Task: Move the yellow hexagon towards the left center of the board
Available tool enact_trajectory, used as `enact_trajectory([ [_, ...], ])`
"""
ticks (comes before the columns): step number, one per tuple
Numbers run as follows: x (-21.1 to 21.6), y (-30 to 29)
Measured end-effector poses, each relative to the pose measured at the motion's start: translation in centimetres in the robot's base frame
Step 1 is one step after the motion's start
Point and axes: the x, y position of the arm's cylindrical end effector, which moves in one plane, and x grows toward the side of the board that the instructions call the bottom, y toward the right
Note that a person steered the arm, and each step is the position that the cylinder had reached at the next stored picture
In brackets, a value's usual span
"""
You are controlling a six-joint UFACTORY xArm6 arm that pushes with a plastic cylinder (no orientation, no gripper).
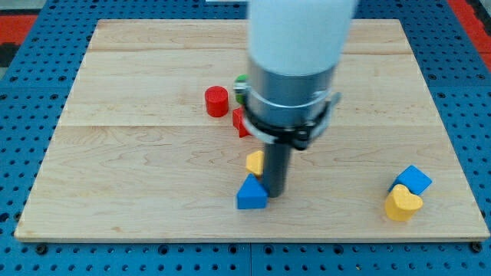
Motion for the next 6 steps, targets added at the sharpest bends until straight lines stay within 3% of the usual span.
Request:
enact_trajectory([
  [1,-0.1,-2.7],
  [3,-2.2,2.5],
  [5,-4.9,-10.2],
  [6,-4.9,-11.1],
])
